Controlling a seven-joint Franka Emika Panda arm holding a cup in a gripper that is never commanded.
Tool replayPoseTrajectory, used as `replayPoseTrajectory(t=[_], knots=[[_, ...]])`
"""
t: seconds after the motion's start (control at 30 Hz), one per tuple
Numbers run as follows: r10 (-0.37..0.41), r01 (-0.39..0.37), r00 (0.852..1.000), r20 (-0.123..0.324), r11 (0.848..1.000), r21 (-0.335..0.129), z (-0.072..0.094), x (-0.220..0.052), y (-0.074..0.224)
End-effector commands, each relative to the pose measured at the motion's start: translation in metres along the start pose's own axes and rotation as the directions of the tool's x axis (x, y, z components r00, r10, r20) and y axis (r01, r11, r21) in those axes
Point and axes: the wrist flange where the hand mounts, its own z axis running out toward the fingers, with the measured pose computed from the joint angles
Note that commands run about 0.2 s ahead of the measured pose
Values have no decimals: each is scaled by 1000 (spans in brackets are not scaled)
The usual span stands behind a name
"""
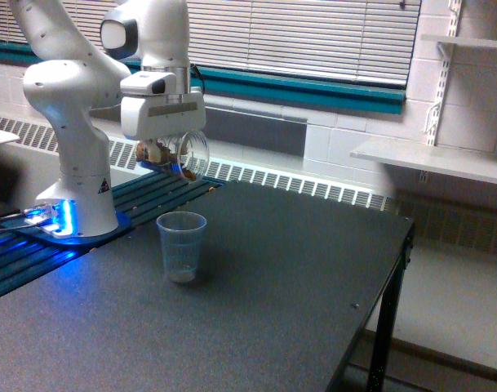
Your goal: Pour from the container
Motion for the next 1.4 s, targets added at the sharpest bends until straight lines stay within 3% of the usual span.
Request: replayPoseTrajectory(t=[0.03, 1.4], knots=[[15, -13, 999, 42, 999, -37, 17, -7, 9], [65, -50, 989, 132, 992, -119, 62, -7, 23]])
